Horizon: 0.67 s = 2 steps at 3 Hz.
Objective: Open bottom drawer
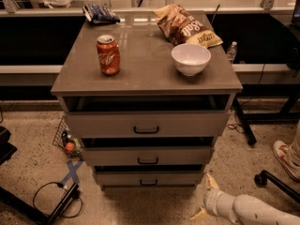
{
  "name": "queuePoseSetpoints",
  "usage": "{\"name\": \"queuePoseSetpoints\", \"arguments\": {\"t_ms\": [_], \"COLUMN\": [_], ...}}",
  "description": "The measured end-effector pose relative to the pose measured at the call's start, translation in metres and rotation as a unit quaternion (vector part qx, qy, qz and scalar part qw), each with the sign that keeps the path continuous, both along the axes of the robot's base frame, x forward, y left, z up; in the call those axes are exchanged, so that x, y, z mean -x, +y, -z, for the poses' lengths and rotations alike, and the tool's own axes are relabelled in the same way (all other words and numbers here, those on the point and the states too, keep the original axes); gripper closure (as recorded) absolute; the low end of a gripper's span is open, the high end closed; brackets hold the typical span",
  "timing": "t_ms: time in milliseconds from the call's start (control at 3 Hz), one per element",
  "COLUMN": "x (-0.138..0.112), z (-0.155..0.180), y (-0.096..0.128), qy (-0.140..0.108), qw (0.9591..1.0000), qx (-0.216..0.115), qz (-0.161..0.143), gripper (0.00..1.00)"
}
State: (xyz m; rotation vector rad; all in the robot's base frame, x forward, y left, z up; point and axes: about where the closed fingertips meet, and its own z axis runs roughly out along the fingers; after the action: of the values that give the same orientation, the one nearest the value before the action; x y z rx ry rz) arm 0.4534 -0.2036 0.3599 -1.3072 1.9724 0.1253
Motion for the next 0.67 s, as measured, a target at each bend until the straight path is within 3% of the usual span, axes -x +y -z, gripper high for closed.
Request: {"name": "queuePoseSetpoints", "arguments": {"t_ms": [667], "x": [-0.047], "z": [0.059], "y": [0.028], "qy": [0.013], "qw": [0.9993], "qx": [0.016], "qz": [-0.031], "gripper": [0.00]}}
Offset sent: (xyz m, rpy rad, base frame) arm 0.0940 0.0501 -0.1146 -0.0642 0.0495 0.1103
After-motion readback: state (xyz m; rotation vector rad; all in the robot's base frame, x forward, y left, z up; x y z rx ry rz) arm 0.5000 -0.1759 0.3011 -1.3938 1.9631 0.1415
